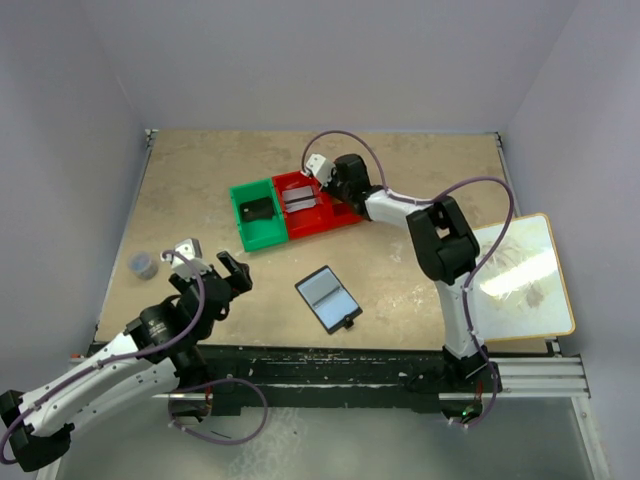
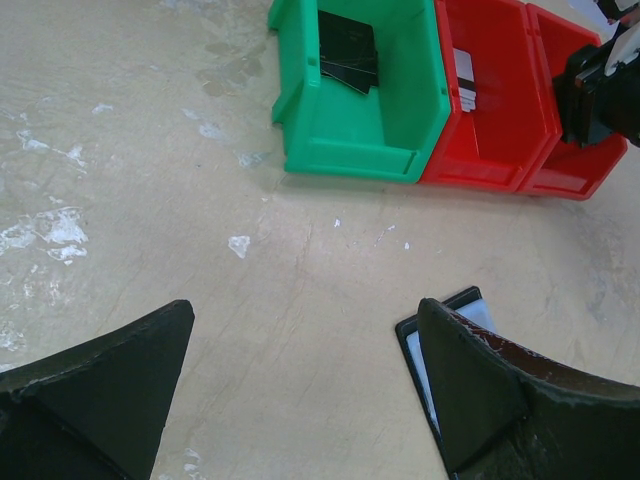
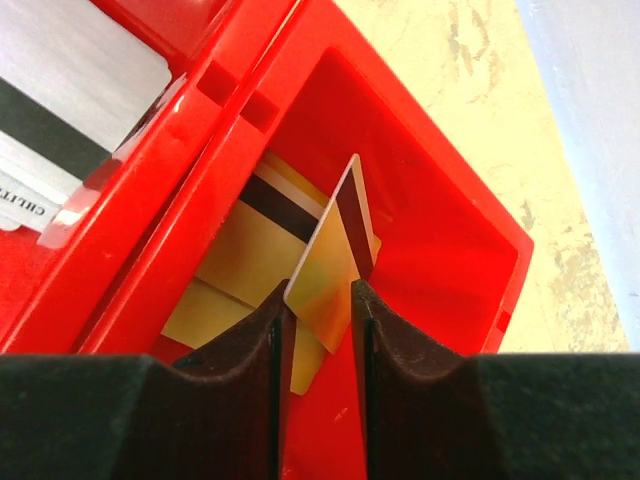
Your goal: Take the credit cards out of the card holder
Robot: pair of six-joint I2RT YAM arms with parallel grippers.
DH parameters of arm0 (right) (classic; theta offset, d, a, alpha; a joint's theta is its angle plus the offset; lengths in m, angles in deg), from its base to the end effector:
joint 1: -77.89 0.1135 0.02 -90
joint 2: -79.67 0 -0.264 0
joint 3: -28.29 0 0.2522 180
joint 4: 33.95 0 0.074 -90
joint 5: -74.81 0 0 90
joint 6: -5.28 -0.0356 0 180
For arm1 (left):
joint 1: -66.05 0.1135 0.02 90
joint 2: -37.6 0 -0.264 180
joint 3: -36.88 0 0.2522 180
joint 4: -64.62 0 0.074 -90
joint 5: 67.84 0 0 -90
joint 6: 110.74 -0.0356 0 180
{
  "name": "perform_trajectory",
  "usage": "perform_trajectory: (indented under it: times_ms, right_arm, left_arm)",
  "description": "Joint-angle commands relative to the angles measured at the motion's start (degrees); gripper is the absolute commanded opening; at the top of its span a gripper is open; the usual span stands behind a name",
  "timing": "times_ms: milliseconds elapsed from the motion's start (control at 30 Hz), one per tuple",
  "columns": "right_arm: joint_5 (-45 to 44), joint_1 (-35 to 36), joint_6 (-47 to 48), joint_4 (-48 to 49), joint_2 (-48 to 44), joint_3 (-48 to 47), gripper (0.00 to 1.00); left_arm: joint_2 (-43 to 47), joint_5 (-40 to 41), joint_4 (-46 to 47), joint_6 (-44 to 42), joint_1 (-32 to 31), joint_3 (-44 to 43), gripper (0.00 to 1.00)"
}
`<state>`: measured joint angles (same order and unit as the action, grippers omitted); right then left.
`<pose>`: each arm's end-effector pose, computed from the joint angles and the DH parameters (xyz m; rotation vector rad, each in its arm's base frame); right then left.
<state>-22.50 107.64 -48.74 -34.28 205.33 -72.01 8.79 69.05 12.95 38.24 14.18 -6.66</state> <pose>0.4366 0.2443 0.1726 -1.0276 1.7400 -0.1978 0.0891 -0.0714 0.2458 -0.5460 1.9331 -0.3239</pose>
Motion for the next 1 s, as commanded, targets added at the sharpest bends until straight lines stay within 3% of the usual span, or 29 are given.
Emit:
perform_trajectory:
  times_ms: [0,600,767,967]
  right_arm:
    - [3.71,-1.03,-0.41,-4.28,-2.23,-2.9,0.36]
    - [5.46,-1.87,-4.39,-5.08,-6.37,-2.69,0.44]
    - [5.36,-1.89,-10.78,-1.64,-13.58,0.66,0.45]
    - [3.82,-1.82,-27.35,1.05,-26.7,11.13,0.46]
  left_arm:
    - [-0.57,0.23,1.4,-0.57,0.02,-1.97,0.91]
    - [-1.97,-1.44,2.59,-0.38,0.05,-1.96,0.91]
    - [-2.72,-2.78,3.7,-0.75,0.02,-1.88,0.91]
    - [-5.12,-4.79,5.9,-1.42,0.02,-1.35,0.91]
